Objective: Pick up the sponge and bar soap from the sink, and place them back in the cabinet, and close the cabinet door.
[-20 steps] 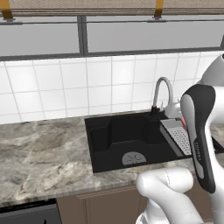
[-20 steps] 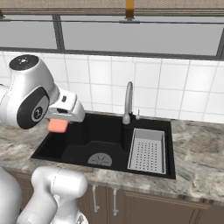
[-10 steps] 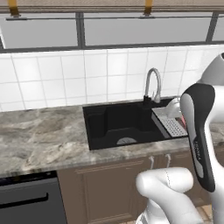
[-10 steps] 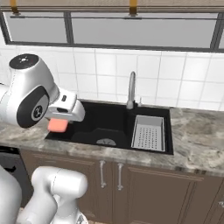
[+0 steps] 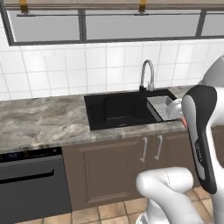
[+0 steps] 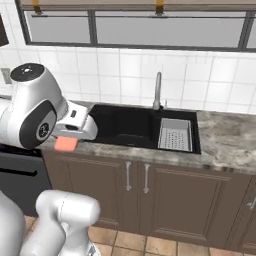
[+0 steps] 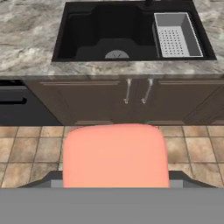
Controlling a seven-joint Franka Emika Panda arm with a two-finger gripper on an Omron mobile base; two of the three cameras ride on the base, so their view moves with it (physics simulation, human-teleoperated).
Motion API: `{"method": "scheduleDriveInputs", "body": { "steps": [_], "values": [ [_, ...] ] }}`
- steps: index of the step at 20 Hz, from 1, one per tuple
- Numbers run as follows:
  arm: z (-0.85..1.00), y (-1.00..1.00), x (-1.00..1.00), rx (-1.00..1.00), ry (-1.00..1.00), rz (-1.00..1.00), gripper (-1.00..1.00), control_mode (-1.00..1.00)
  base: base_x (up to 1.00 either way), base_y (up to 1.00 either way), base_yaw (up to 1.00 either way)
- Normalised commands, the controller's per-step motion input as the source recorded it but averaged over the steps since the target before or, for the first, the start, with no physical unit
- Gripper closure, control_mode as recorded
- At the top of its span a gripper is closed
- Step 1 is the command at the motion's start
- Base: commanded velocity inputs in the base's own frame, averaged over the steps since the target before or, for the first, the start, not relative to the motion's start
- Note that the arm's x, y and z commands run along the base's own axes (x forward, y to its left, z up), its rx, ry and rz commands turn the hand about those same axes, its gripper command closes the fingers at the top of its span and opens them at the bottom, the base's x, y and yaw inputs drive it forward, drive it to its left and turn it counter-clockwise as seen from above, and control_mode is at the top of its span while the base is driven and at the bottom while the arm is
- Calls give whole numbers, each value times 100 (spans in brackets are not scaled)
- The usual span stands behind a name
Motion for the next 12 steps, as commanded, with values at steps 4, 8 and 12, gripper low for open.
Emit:
{"method": "scheduleDriveInputs", "body": {
  "steps": [4, 8, 12],
  "values": [
    [0, 0, 0, 0, 0, 0, 100, 100, -36, 73, 0],
    [0, 0, 0, 0, 0, 0, 100, 100, -17, 87, 0],
    [0, 0, 0, 0, 0, 0, 100, 100, -13, 88, 0]
  ]
}}
